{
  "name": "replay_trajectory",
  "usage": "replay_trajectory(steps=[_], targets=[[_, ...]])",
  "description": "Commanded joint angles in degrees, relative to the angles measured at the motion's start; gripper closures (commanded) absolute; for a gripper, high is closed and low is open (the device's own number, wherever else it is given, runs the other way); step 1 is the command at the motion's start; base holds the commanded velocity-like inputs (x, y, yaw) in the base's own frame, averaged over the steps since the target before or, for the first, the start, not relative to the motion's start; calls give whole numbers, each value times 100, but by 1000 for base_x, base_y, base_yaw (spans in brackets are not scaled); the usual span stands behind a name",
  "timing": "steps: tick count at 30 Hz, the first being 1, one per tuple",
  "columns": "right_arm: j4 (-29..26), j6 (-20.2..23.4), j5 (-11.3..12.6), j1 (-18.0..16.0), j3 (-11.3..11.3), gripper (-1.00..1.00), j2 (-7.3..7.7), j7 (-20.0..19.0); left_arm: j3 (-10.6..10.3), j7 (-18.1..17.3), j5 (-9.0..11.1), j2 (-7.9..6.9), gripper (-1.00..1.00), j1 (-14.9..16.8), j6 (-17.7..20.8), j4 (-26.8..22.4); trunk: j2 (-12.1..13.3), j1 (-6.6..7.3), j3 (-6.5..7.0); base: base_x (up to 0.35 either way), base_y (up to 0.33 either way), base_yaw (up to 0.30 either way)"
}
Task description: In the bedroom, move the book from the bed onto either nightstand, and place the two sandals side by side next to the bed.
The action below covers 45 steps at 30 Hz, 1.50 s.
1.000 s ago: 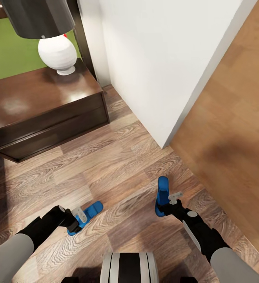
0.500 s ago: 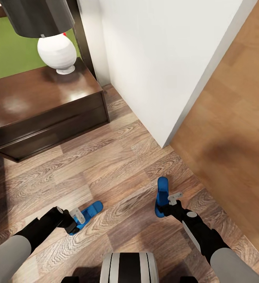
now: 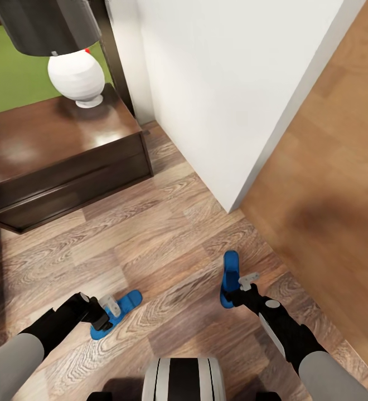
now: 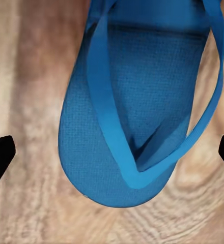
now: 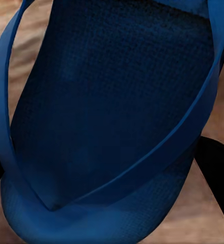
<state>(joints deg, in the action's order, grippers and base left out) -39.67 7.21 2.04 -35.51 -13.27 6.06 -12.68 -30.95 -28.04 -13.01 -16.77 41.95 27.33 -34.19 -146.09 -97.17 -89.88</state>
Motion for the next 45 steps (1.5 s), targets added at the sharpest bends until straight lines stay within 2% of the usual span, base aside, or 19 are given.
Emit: replay_trajectory(steps=[1,13,32,45], targets=[[-2,0,0,0,0,100,0,2,1,0,0,-1,-100,0,0,0,0,0,0,199,-82,0],[1,0,0,1,0,100,0,2,1,0,0,0,-100,3,-4,0,0,0,0,32,-10,0],[2,0,0,0,0,100,0,2,10,0,0,-1,-100,-1,-1,-2,-25,-49,-421,0,0,0],[-2,0,-2,0,0,100,0,2,19,0,0,-2,-100,0,-3,-9,-25,-49,-421,0,0,0]])
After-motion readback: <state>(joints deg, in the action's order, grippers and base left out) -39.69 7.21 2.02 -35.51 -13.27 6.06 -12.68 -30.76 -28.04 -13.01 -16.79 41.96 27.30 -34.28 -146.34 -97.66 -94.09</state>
